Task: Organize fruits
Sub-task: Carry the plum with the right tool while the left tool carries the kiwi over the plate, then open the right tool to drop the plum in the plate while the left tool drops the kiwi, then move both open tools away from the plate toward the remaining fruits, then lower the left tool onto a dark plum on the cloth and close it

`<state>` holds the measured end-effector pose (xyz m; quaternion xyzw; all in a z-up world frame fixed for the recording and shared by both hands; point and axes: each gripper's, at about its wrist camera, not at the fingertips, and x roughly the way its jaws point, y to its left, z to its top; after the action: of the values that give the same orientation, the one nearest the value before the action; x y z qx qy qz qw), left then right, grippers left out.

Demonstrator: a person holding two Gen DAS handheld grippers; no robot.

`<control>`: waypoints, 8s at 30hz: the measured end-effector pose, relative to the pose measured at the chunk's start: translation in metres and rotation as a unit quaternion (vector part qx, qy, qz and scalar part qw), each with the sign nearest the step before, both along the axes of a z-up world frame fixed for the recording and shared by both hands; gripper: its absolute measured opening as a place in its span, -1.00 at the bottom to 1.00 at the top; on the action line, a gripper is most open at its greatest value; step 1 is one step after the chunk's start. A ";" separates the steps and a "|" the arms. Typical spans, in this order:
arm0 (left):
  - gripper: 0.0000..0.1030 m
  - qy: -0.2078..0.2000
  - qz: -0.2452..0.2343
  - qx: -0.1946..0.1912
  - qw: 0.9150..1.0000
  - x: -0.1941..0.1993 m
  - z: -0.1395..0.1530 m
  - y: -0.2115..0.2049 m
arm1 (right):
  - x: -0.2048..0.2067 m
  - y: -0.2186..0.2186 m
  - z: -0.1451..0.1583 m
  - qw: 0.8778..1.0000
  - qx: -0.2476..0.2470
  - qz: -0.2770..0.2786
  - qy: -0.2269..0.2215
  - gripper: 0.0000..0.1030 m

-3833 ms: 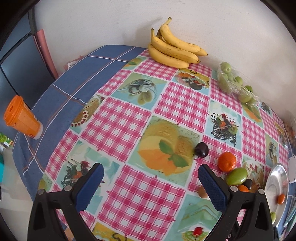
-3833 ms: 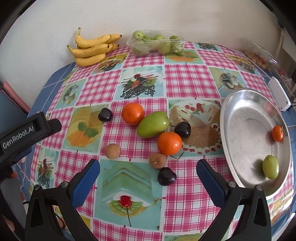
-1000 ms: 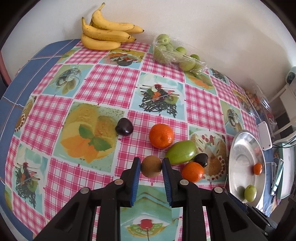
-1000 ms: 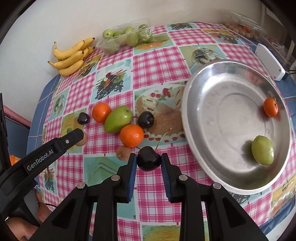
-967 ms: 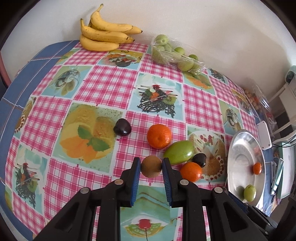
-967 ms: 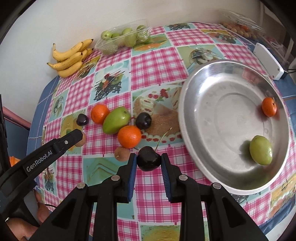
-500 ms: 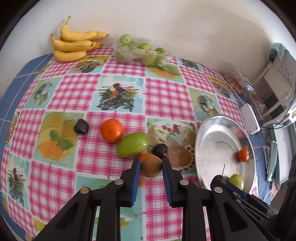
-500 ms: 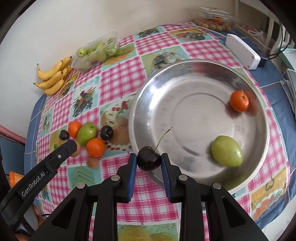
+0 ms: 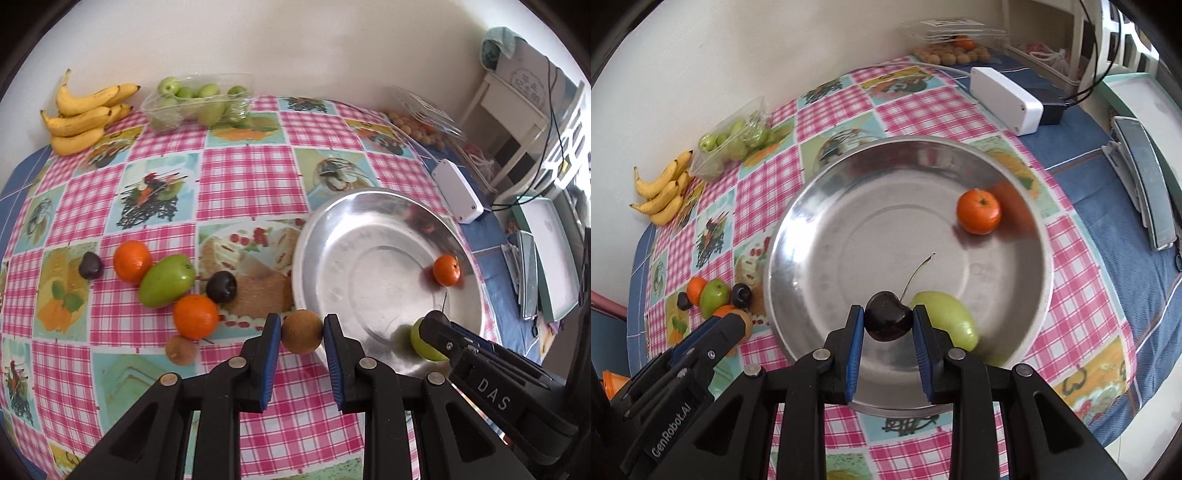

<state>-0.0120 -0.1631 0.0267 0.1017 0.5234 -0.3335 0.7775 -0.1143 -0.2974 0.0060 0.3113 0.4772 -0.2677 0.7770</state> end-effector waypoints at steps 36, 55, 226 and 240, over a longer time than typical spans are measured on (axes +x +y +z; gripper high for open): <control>-0.50 0.016 -0.012 -0.003 1.000 0.015 -0.036 -0.057 | 0.035 -0.040 -0.025 1.000 0.005 -0.012 0.012 -0.45; -0.47 0.023 -0.007 -0.014 1.000 0.020 -0.031 -0.055 | 0.037 -0.042 -0.020 1.000 0.003 -0.013 0.007 -0.35; 1.00 -0.021 0.266 0.071 0.961 0.151 -0.026 0.190 | 0.140 0.100 -0.011 0.993 0.030 0.118 -0.003 0.97; 1.00 0.000 0.279 0.041 0.959 0.164 -0.031 0.182 | 0.160 0.094 -0.005 0.992 0.022 0.126 -0.019 0.97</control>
<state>0.1519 0.0186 -0.0044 -0.0166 0.5442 -0.0819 0.8348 0.0457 -0.2036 0.0006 0.2712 0.5033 -0.1508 0.8065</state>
